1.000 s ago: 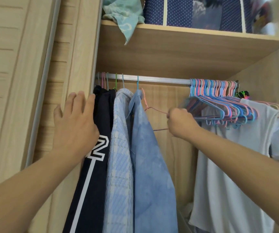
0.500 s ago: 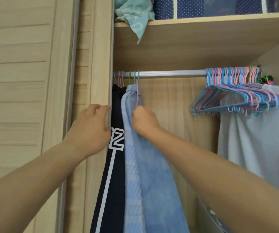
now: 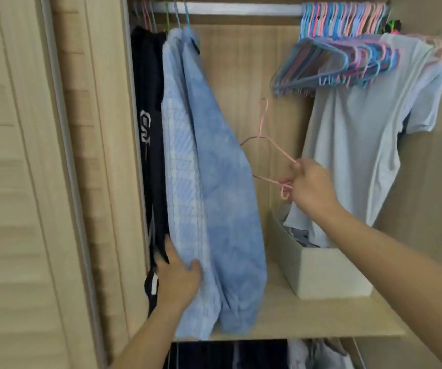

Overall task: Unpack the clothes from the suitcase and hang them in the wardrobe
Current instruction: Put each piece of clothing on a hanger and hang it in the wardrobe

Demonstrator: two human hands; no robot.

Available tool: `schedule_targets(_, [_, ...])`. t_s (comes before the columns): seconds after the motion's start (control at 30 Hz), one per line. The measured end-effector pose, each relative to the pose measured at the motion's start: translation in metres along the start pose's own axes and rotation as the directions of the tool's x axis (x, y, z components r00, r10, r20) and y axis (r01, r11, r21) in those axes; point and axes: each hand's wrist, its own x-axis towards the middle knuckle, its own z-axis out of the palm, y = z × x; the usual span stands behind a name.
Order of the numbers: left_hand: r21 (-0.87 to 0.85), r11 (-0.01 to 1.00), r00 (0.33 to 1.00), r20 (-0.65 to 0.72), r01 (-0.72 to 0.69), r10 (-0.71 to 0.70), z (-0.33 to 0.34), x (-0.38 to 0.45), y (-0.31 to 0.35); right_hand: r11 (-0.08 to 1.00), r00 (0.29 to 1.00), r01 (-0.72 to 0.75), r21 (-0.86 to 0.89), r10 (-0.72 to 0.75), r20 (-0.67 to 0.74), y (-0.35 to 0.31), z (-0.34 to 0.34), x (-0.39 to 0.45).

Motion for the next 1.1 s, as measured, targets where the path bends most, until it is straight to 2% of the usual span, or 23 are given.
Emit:
schedule_targets(0.03, [-0.037, 0.992, 0.987, 0.113, 0.119, -0.114, 0.006, -0.011, -0.015, 0.999, 0.999, -0.033, 0.032, 0.032, 0.023, 0.01, -0.009, -0.019])
schedule_targets(0.07, [-0.085, 0.954, 0.935, 0.241, 0.287, -0.259, 0.015, -0.019, -0.037, 0.986, 0.996, -0.088, 0.144, 0.086, 0.019, 0.022, -0.018, -0.038])
schedule_targets(0.1, [-0.141, 0.873, 0.841, 0.376, 0.466, -0.388, 0.021, -0.028, -0.055, 0.963, 0.985, -0.17, 0.211, 0.171, 0.012, 0.035, -0.025, -0.061])
schedule_targets(0.13, [-0.144, 0.809, 0.774, 0.425, 0.57, -0.47, 0.027, -0.038, -0.074, 0.935, 0.976, -0.218, 0.281, 0.215, 0.042, 0.057, -0.036, -0.082])
schedule_targets(0.17, [-0.163, 0.786, 0.767, 0.404, 0.596, -0.498, 0.033, -0.045, -0.095, 0.931, 0.971, -0.239, 0.275, 0.23, 0.064, 0.076, -0.048, -0.106])
schedule_targets(0.27, [-0.155, 0.835, 0.826, 0.32, 0.528, -0.464, 0.066, -0.08, -0.137, 0.921, 0.959, -0.283, 0.267, 0.271, 0.081, 0.115, -0.093, -0.16])
schedule_targets(0.3, [-0.157, 0.798, 0.794, 0.32, 0.582, -0.517, 0.076, -0.098, -0.139, 0.921, 0.955, -0.298, 0.25, 0.285, 0.087, 0.127, -0.112, -0.178])
schedule_targets(0.37, [-0.128, 0.711, 0.7, 0.366, 0.691, -0.614, 0.077, -0.164, -0.085, 0.906, 0.937, -0.348, 0.24, 0.337, 0.088, 0.146, -0.157, -0.214])
schedule_targets(0.4, [-0.112, 0.696, 0.677, 0.383, 0.709, -0.629, 0.089, -0.192, -0.064, 0.888, 0.922, -0.386, 0.248, 0.38, 0.075, 0.154, -0.181, -0.232])
schedule_targets(0.5, [-0.157, 0.76, 0.694, 0.552, 0.631, -0.462, 0.135, -0.279, 0.011, 0.857, 0.892, -0.446, 0.259, 0.45, 0.047, 0.182, -0.253, -0.295])
schedule_targets(0.57, [-0.235, 0.838, 0.753, 0.598, 0.493, -0.275, 0.177, -0.339, 0.044, 0.832, 0.859, -0.499, 0.243, 0.511, 0.017, 0.209, -0.303, -0.348])
schedule_targets(0.63, [-0.223, 0.956, 0.843, 0.536, 0.193, -0.045, 0.221, -0.396, 0.062, 0.783, 0.807, -0.57, 0.249, 0.591, -0.012, 0.24, -0.36, -0.408])
schedule_targets(0.7, [-0.102, 0.988, 0.816, 0.556, -0.119, 0.156, 0.263, -0.448, 0.07, 0.703, 0.723, -0.657, 0.271, 0.69, -0.039, 0.263, -0.417, -0.471])
schedule_targets(0.73, [-0.037, 0.962, 0.774, 0.587, -0.27, 0.239, 0.285, -0.47, 0.069, 0.654, 0.673, -0.696, 0.297, 0.738, -0.047, 0.27, -0.447, -0.505])
schedule_targets(0.77, [0.018, 0.913, 0.703, 0.644, -0.408, 0.302, 0.309, -0.49, 0.065, 0.603, 0.62, -0.727, 0.328, 0.782, -0.063, 0.276, -0.474, -0.54])
schedule_targets(0.83, [0.055, 0.777, 0.492, 0.801, -0.627, 0.34, 0.351, -0.533, 0.056, 0.492, 0.493, -0.768, 0.411, 0.863, -0.112, 0.282, -0.522, -0.61])
schedule_targets(0.87, [0.039, 0.722, 0.371, 0.876, -0.691, 0.308, 0.367, -0.555, 0.056, 0.432, 0.417, -0.773, 0.464, 0.898, -0.141, 0.282, -0.542, -0.645])
schedule_targets(0.93, [-0.044, 0.674, 0.149, 0.962, -0.737, 0.227, 0.392, -0.602, 0.054, 0.321, 0.265, -0.759, 0.567, 0.947, -0.181, 0.275, -0.577, -0.709])
schedule_targets(1.0, [-0.134, 0.633, -0.059, 0.989, -0.762, 0.137, 0.411, -0.646, 0.059, 0.229, 0.134, -0.759, 0.61, 0.971, -0.198, 0.262, -0.604, -0.765])
schedule_targets(1.07, [-0.25, 0.592, -0.238, 0.966, -0.766, 0.1, 0.432, -0.687, 0.07, 0.133, 0.017, -0.81, 0.571, 0.979, -0.204, 0.244, -0.625, -0.809])
schedule_targets(1.1, [-0.318, 0.585, -0.327, 0.94, -0.746, 0.095, 0.441, -0.708, 0.079, 0.075, -0.036, -0.883, 0.463, 0.973, -0.226, 0.236, -0.634, -0.827])
